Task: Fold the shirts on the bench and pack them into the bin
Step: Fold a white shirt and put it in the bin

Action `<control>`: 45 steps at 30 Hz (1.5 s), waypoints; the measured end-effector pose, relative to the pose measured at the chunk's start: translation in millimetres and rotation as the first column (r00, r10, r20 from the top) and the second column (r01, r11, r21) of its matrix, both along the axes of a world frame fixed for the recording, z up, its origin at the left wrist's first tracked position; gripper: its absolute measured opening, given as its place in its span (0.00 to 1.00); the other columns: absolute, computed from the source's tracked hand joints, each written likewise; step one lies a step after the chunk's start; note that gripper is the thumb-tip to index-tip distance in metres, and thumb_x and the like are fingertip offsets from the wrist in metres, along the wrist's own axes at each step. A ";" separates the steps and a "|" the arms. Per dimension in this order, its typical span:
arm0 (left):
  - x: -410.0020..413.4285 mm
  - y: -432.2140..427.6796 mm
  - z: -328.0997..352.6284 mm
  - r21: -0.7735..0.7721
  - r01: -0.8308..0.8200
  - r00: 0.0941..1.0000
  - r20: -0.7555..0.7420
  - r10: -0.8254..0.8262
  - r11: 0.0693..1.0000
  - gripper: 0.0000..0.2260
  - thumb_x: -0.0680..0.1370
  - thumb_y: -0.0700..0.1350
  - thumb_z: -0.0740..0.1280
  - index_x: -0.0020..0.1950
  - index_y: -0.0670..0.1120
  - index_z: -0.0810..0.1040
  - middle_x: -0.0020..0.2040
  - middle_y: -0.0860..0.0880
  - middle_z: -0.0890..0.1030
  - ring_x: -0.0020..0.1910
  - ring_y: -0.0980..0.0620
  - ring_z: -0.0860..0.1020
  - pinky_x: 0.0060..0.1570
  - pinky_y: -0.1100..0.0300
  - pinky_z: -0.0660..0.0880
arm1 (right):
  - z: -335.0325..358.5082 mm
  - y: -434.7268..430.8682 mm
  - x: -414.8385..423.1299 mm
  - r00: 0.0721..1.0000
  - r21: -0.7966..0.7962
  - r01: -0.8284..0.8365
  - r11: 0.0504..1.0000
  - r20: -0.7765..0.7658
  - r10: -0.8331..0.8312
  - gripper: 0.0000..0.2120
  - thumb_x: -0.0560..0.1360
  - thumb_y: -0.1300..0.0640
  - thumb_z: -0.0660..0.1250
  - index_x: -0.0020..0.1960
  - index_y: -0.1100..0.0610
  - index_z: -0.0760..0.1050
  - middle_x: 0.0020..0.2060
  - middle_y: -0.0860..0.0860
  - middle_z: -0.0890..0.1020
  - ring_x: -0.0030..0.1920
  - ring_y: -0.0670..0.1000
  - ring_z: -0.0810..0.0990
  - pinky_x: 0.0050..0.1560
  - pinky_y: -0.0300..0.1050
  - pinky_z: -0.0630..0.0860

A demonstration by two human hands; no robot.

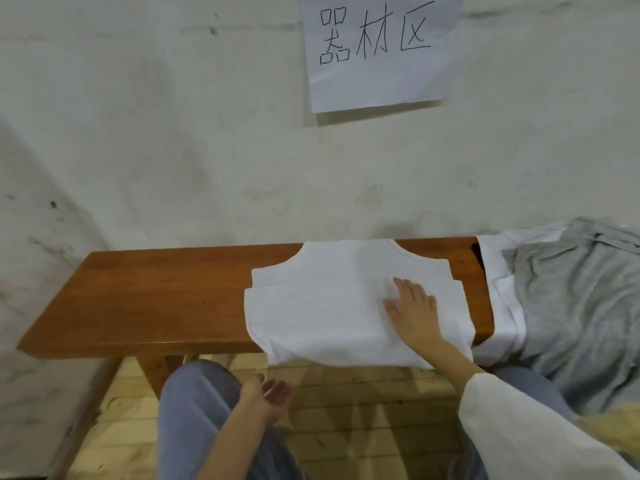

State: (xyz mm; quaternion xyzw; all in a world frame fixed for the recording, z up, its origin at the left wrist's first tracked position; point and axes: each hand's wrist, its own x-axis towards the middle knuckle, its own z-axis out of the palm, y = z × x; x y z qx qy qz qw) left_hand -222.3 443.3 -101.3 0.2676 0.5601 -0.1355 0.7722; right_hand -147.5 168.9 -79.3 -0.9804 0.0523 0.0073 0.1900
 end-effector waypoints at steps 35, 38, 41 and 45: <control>112.9 32.7 29.1 0.902 0.295 0.650 -0.431 -0.626 -0.316 0.10 0.78 0.44 0.65 0.58 0.44 0.75 0.56 0.42 0.77 0.54 0.42 0.75 0.56 0.46 0.73 | 11.7 -101.4 26.8 0.896 0.177 0.437 0.882 0.006 -0.445 0.11 0.78 0.53 0.63 0.52 0.60 0.75 0.49 0.60 0.80 0.48 0.60 0.78 0.49 0.50 0.73; 114.2 35.4 29.6 0.913 0.288 0.673 -0.408 -0.618 -0.289 0.07 0.76 0.46 0.68 0.49 0.45 0.75 0.51 0.45 0.77 0.48 0.45 0.76 0.51 0.48 0.76 | 8.6 -101.0 31.3 0.890 0.208 0.444 0.871 0.009 -0.456 0.05 0.75 0.56 0.66 0.48 0.57 0.75 0.47 0.58 0.80 0.46 0.58 0.77 0.45 0.46 0.71; 101.4 31.8 33.4 0.925 0.243 0.695 -0.377 -0.612 -0.293 0.08 0.76 0.46 0.68 0.49 0.43 0.74 0.50 0.43 0.75 0.48 0.43 0.75 0.50 0.48 0.74 | 6.0 -96.9 28.3 0.892 0.260 0.415 0.872 0.072 -0.446 0.04 0.75 0.59 0.66 0.45 0.54 0.71 0.46 0.56 0.79 0.44 0.55 0.76 0.44 0.45 0.70; 86.9 30.7 42.2 0.955 0.215 0.624 -0.297 -0.723 -0.206 0.09 0.78 0.40 0.66 0.57 0.44 0.71 0.49 0.47 0.77 0.47 0.47 0.76 0.48 0.51 0.75 | 11.7 -81.6 9.6 0.802 0.478 0.468 0.743 0.124 -0.584 0.03 0.79 0.59 0.61 0.53 0.56 0.68 0.48 0.56 0.77 0.50 0.58 0.77 0.52 0.50 0.74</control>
